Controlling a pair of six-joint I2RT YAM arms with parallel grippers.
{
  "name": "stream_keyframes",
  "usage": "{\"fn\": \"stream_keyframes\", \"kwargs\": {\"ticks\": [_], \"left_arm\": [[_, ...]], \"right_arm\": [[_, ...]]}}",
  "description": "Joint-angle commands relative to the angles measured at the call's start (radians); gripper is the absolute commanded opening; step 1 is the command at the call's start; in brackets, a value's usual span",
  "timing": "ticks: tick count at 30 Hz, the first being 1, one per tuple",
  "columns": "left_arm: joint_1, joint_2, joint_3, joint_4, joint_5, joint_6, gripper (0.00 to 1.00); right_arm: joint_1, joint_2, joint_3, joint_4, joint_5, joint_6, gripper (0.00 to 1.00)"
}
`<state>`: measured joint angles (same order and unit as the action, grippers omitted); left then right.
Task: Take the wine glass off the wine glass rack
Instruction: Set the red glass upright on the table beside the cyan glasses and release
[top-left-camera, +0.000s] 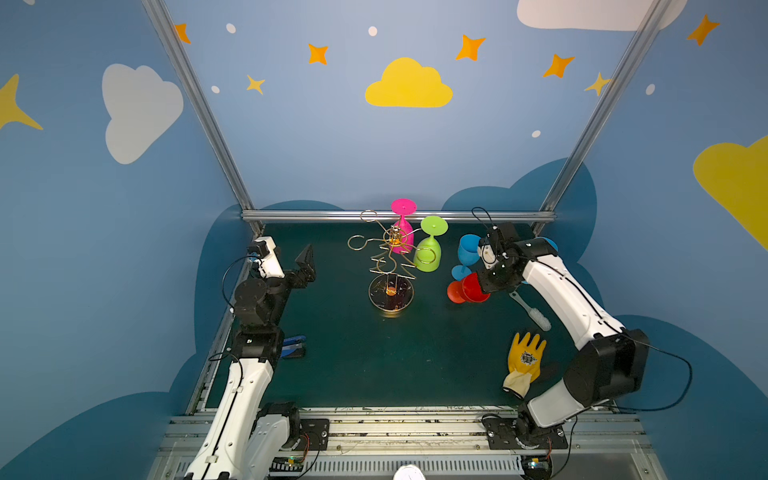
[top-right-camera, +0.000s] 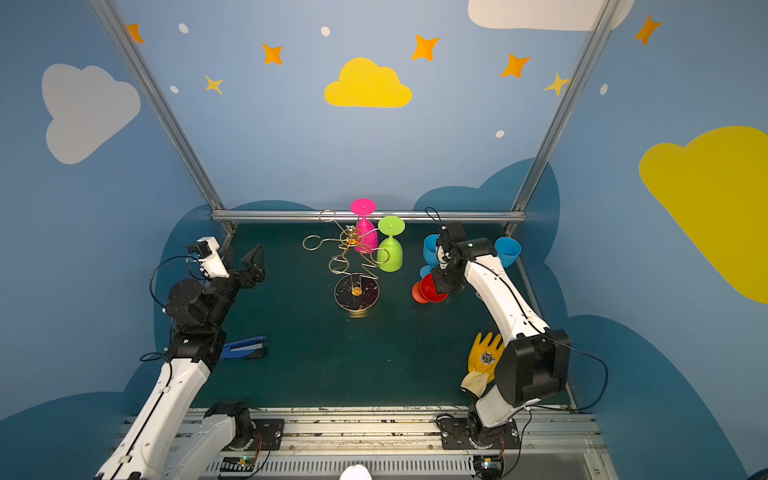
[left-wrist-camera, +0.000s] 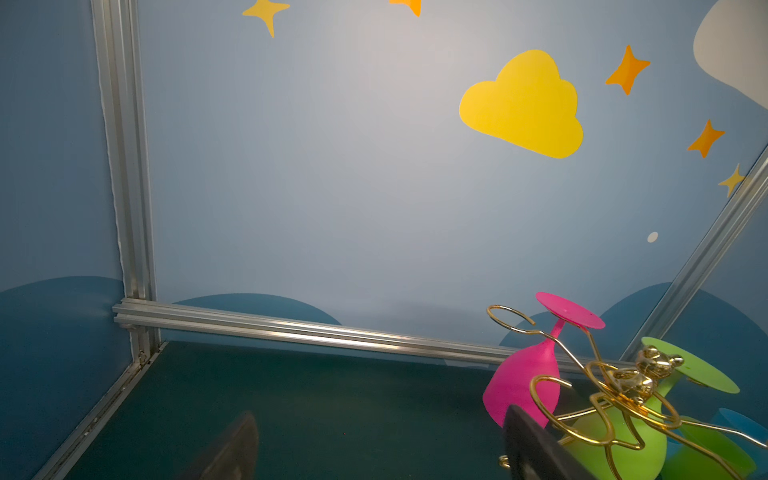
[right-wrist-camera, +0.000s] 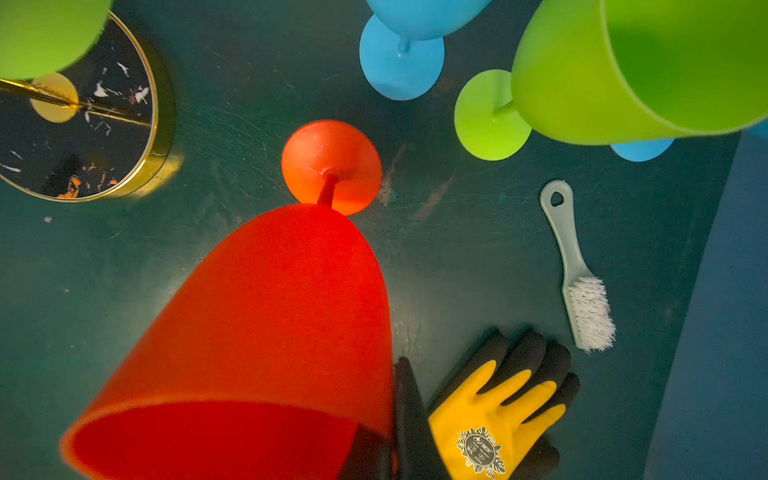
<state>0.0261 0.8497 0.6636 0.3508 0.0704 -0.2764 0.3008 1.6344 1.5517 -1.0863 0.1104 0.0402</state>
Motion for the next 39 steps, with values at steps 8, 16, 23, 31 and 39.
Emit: {"fn": "stream_keyframes", "kwargs": {"ticks": [8, 16, 23, 31, 39], "left_arm": [[0.006, -0.006, -0.003, -0.011, -0.012, 0.011, 0.91], [0.006, -0.006, -0.002, -0.014, -0.009, 0.009, 0.91], [0.006, -0.007, -0.002, -0.019, -0.013, 0.013, 0.91], [0.008, -0.012, 0.001, -0.023, -0.014, 0.017, 0.91], [0.008, -0.018, -0.001, -0.026, -0.019, 0.020, 0.91]], "right_arm": [[0.003, 0.238, 0.276, -0.225, -0.006, 0.077, 0.00], [0.003, 0.224, 0.235, -0.192, -0.021, 0.082, 0.05], [0.000, 0.204, 0.255, -0.179, -0.060, 0.085, 0.24], [-0.007, 0.161, 0.313, -0.183, -0.106, 0.090, 0.35], [-0.025, 0.090, 0.311, -0.199, -0.108, 0.093, 0.40]]}}
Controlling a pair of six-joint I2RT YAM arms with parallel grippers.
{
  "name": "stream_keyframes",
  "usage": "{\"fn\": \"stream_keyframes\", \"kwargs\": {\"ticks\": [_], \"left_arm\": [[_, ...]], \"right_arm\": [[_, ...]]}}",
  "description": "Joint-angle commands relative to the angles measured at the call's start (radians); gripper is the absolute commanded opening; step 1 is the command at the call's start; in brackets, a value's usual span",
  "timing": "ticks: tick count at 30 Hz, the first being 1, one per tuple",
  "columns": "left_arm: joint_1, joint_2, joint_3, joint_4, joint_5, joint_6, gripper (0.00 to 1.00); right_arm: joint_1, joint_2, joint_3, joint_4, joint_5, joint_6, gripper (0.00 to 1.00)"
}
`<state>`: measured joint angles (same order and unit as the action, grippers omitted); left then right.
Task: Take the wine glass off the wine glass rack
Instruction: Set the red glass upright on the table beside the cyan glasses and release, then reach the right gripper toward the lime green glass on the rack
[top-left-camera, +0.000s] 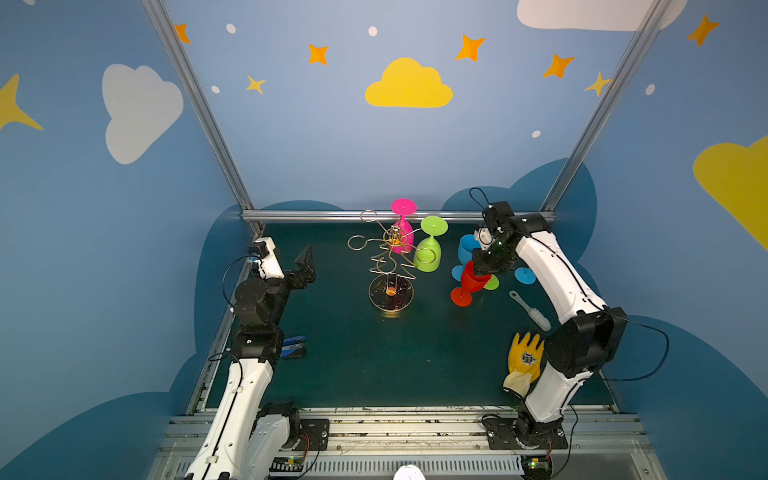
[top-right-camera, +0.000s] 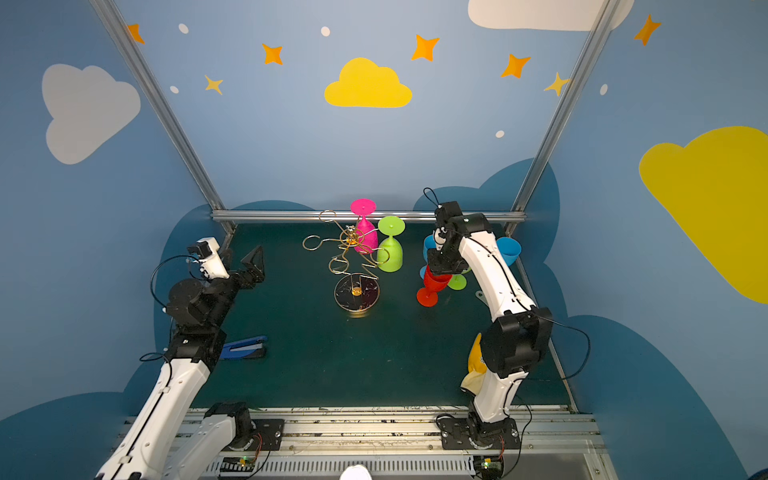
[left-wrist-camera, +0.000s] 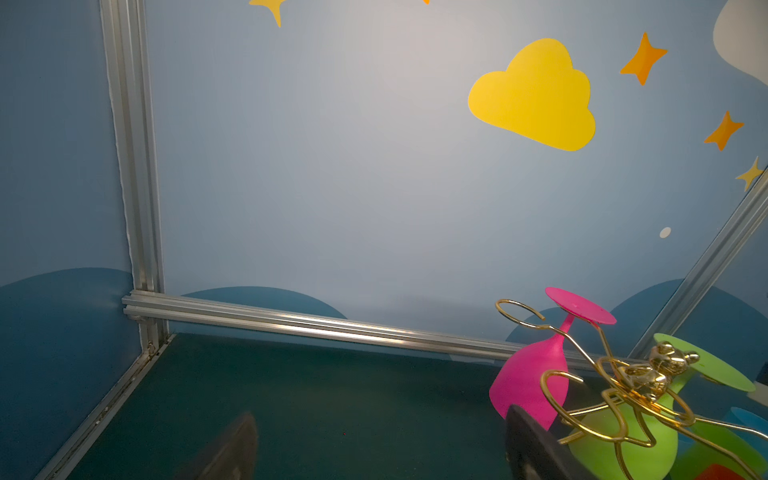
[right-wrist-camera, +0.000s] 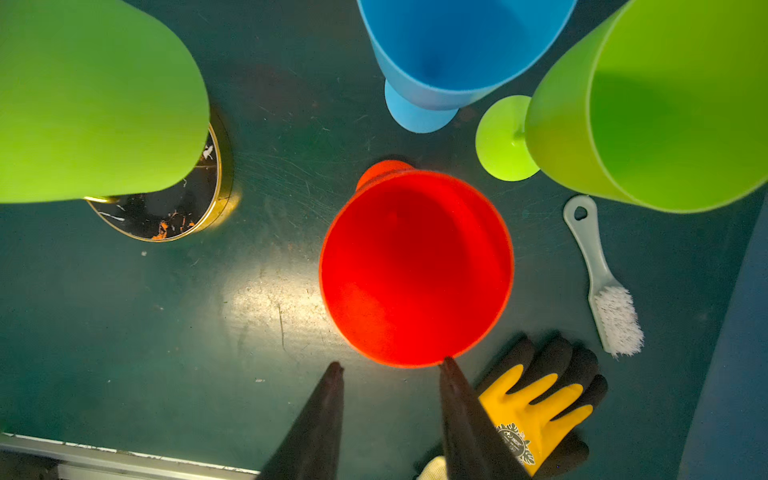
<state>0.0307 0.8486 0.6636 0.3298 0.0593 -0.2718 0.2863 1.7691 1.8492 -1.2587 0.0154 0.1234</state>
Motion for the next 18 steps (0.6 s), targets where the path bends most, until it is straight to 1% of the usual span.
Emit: {"fn": "stream_keyframes", "kwargs": {"ticks": [1, 5, 7, 9, 10, 11, 12, 14, 16, 18], "left_arm": [[0.003, -0.017, -0.002, -0.006, -0.008, 0.017, 0.91], [0.003, -0.025, -0.005, -0.006, -0.015, 0.023, 0.91], [0.001, -0.028, -0.009, -0.004, -0.020, 0.029, 0.91], [-0.001, -0.032, -0.010, -0.003, -0.026, 0.039, 0.91], [-0.003, -0.034, -0.012, -0.003, -0.026, 0.043, 0.91], [-0.003, -0.037, -0.015, 0.000, -0.029, 0.048, 0.91], [-0.006, -0.038, -0.017, 0.001, -0.035, 0.049, 0.91], [-0.007, -0.040, -0.022, 0.002, -0.041, 0.056, 0.91], [-0.008, -0.038, -0.022, 0.002, -0.040, 0.059, 0.91], [-0.007, -0.035, -0.022, 0.003, -0.040, 0.062, 0.91]], "right_arm": [[-0.012, -0.062, 0.009, -0.025, -0.019, 0.010, 0.40], [-0.016, -0.155, 0.003, -0.023, -0.068, 0.011, 0.40], [-0.015, -0.212, -0.009, -0.013, -0.100, -0.008, 0.40], [-0.015, -0.295, -0.057, 0.037, -0.152, -0.013, 0.40], [-0.015, -0.341, -0.095, 0.077, -0.181, -0.004, 0.41], [-0.015, -0.404, -0.152, 0.148, -0.217, -0.003, 0.41], [-0.015, -0.477, -0.229, 0.239, -0.244, 0.027, 0.42], [-0.018, -0.612, -0.340, 0.393, -0.275, 0.088, 0.49], [-0.019, -0.702, -0.403, 0.488, -0.297, 0.135, 0.53], [-0.019, -0.742, -0.428, 0.538, -0.322, 0.167, 0.55]]}}
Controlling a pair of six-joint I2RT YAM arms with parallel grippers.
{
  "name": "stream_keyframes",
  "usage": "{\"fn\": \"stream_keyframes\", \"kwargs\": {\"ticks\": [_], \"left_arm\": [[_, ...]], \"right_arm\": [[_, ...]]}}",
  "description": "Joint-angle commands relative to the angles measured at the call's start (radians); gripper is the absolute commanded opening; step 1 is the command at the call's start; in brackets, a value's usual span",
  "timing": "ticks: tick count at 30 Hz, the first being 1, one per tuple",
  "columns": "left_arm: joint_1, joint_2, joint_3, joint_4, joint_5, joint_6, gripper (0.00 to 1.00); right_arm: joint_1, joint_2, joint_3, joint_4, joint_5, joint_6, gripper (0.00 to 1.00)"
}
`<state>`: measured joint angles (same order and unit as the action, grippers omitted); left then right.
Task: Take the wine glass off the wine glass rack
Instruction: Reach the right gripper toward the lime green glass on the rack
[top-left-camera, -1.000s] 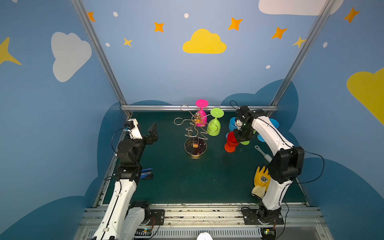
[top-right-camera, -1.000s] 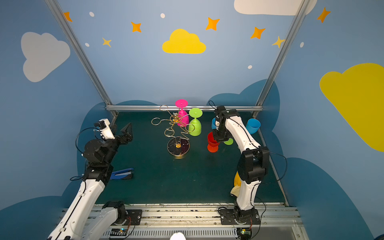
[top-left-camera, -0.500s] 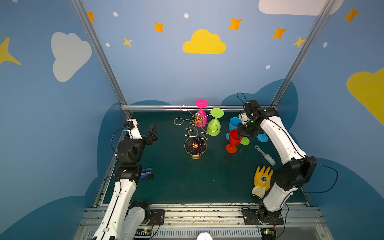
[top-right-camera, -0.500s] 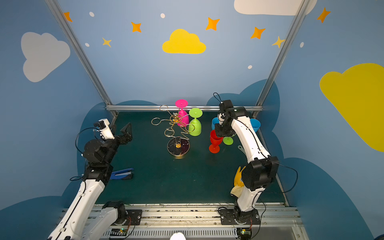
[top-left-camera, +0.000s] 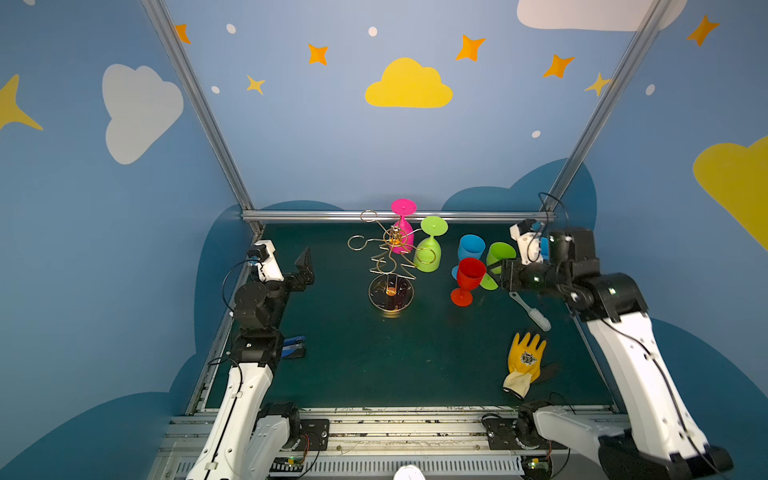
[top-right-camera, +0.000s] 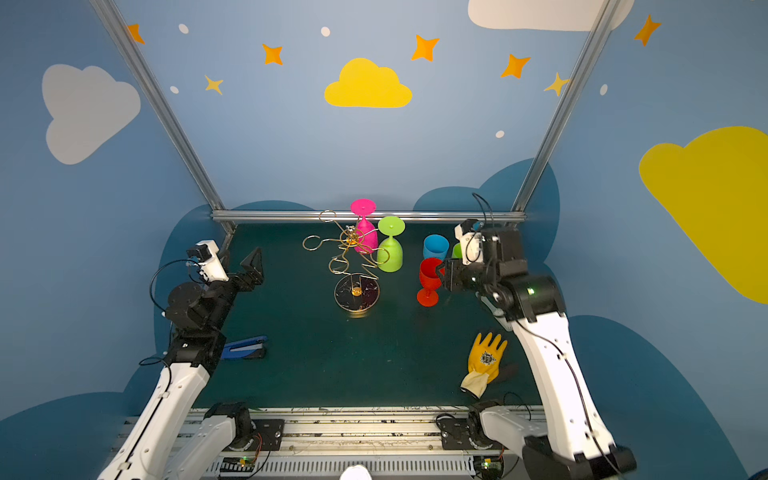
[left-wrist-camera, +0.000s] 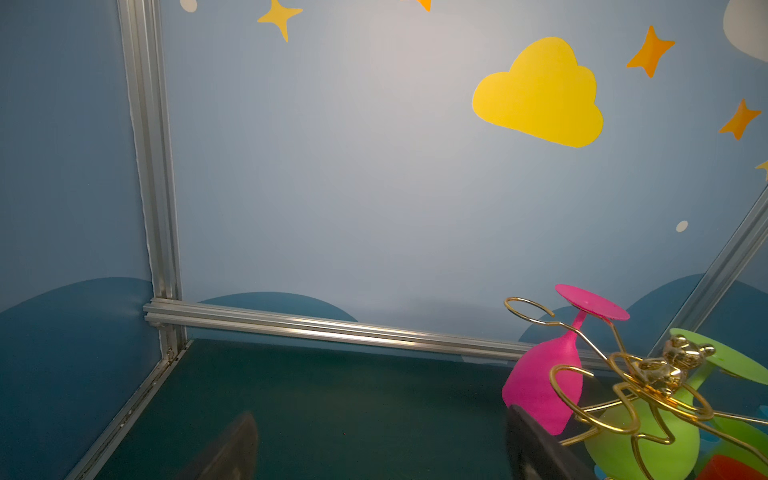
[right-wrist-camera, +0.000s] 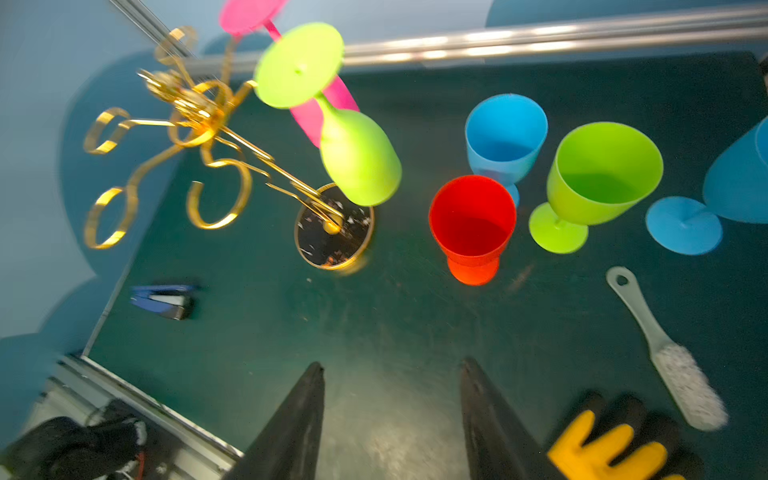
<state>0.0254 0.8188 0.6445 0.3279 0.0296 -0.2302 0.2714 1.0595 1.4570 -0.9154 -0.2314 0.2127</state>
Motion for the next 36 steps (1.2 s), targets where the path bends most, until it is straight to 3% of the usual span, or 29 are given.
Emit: {"fn": "stream_keyframes", "kwargs": {"ticks": [1, 9, 13, 18, 21, 27, 36], "left_arm": [[-0.001, -0.003, -0.001, 0.005, -0.010, 0.018, 0.91], [-0.011, -0.006, 0.003, 0.006, -0.008, 0.066, 0.92], [-0.030, 0.005, 0.017, -0.026, -0.058, 0.149, 0.92], [-0.085, 0.037, 0.021, -0.050, -0.009, 0.267, 0.92], [-0.083, 0.090, 0.019, -0.036, 0.053, 0.241, 0.91], [-0.022, 0.044, 0.017, 0.027, 0.183, 0.095, 0.91], [-0.018, 0.044, 0.008, 0.015, 0.184, 0.051, 0.92]], "right_arm": [[-0.005, -0.039, -0.044, 0.216, -0.103, 0.089, 0.55], [-0.005, 0.001, -0.046, 0.312, -0.149, 0.174, 0.55], [-0.005, 0.052, 0.050, 0.229, -0.076, 0.102, 0.56], [-0.005, 0.103, 0.109, 0.206, -0.029, 0.129, 0.55], [-0.003, 0.104, 0.061, 0.294, 0.000, 0.138, 0.53], [0.003, 0.134, 0.034, 0.317, 0.006, 0.106, 0.53], [-0.005, 0.225, 0.074, 0.318, -0.090, 0.193, 0.55]]}}
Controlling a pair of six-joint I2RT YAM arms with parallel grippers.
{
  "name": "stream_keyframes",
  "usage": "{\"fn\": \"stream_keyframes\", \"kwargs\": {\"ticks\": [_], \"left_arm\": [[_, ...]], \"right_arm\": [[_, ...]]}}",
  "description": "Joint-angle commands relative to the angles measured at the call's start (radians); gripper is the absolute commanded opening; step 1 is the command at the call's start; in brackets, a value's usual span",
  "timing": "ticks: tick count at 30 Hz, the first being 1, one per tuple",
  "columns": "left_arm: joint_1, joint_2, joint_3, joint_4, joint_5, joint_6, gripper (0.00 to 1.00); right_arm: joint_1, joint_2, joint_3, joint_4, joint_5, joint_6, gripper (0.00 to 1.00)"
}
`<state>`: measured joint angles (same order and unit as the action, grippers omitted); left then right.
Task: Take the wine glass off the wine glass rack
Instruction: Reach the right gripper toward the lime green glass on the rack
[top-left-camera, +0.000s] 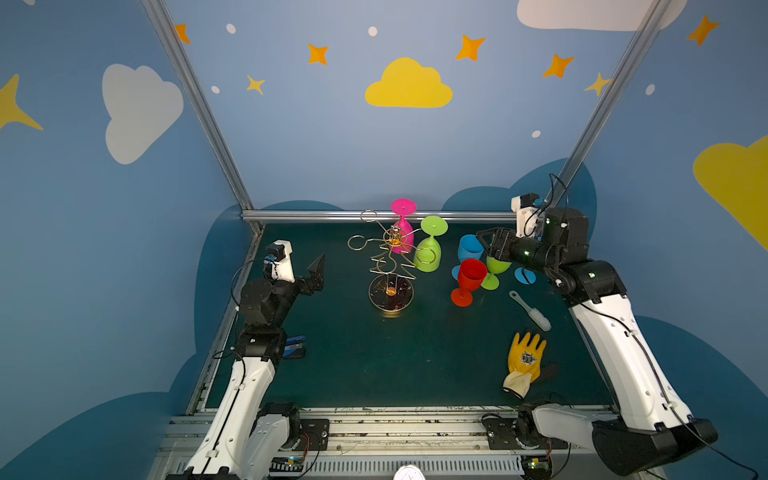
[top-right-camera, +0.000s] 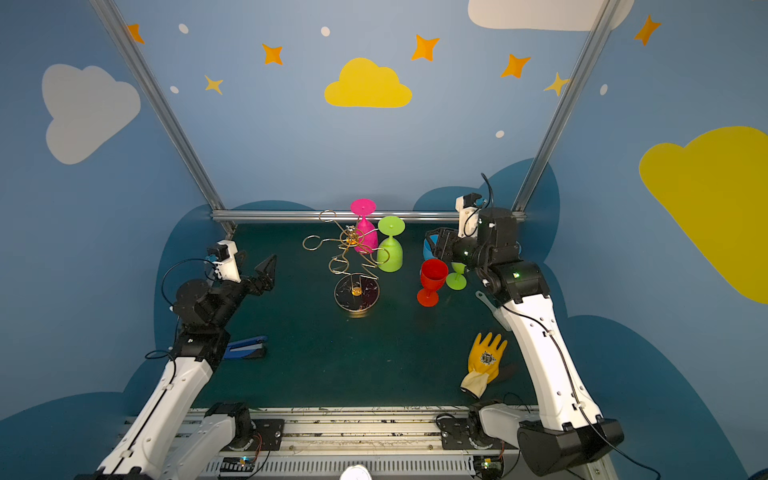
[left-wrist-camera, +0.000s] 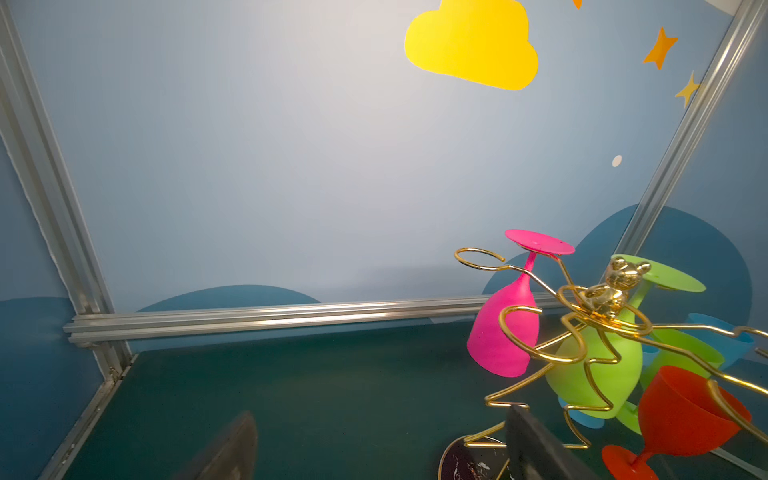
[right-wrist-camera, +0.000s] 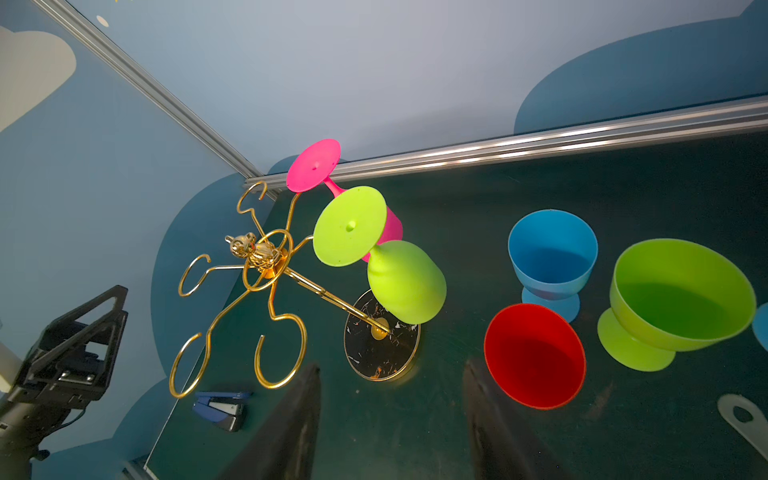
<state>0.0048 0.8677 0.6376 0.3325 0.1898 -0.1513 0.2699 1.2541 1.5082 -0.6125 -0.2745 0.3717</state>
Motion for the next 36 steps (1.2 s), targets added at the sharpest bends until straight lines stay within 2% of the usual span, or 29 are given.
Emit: {"fn": "stream_keyframes", "kwargs": {"ticks": [1, 10, 24, 36], "left_arm": [[0.003, -0.006, 0.012, 0.015, 0.018, -0.031, 0.92], [-0.004, 0.005, 0.015, 0.000, -0.004, -0.021, 0.92], [-0.018, -0.006, 0.020, -0.013, 0.002, -0.013, 0.92], [-0.019, -0.013, 0.020, -0.013, -0.006, -0.020, 0.92]], "right_arm": [[-0.003, 0.039, 0.011, 0.046, -0.069, 0.055, 0.55], [0.009, 0.168, -0.030, 0.254, -0.132, 0.160, 0.53], [0.080, 0.368, 0.090, 0.279, -0.128, 0.167, 0.51], [0.077, 0.366, 0.080, 0.301, -0.118, 0.188, 0.43]]}}
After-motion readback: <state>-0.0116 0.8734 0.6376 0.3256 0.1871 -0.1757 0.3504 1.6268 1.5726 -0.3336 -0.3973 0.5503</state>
